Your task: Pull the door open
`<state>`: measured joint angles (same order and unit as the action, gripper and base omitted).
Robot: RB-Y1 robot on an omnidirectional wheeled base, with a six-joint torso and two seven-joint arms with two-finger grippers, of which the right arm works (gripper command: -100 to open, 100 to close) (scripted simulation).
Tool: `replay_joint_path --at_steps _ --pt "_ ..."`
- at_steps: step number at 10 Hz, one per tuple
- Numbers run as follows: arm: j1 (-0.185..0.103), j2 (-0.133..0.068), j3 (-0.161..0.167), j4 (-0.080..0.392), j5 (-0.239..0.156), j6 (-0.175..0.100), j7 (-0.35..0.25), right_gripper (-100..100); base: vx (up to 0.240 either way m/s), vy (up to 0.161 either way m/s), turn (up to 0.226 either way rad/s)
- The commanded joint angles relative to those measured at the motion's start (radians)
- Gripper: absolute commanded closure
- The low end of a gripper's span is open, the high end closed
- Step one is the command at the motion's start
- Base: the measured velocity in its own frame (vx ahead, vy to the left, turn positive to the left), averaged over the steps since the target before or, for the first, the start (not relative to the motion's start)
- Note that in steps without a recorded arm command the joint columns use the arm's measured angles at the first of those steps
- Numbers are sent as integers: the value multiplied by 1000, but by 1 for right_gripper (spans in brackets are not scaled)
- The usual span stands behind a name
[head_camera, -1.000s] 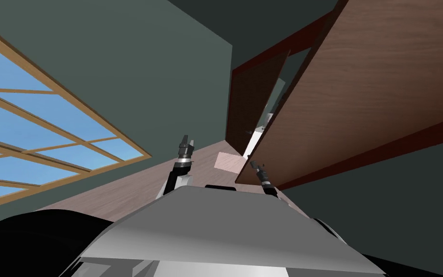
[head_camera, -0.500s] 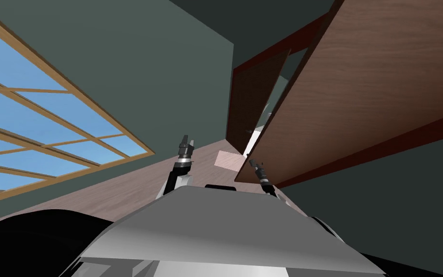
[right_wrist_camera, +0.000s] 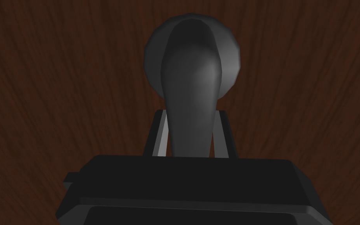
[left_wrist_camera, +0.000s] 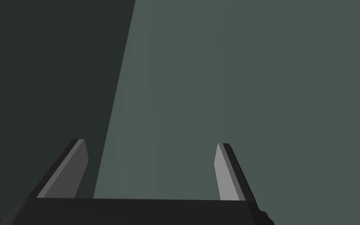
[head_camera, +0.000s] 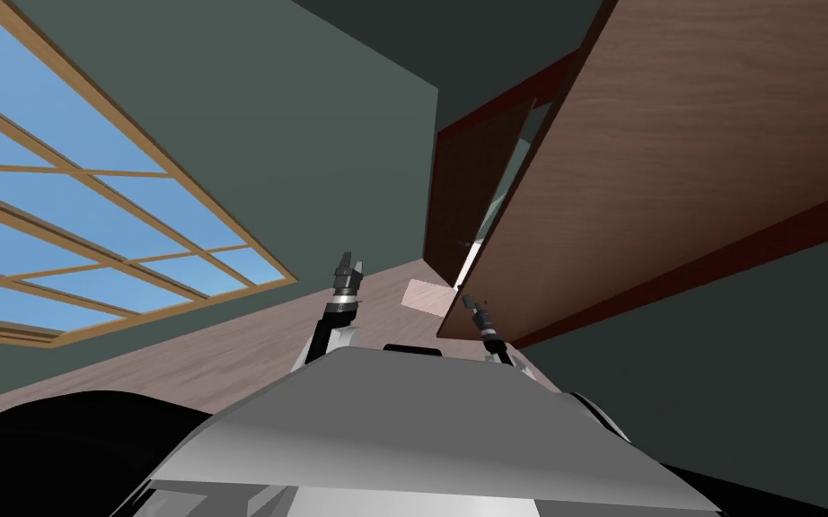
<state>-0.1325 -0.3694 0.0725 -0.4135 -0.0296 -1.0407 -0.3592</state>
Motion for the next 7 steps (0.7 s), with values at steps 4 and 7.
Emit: replay_joint_path --at_steps 4,7 --pt "-2 10 3 -32 2 35 5 100 -67 -65 41" --pt "1 7 -5 -27 -19 35 13 100 -176 -33 255"
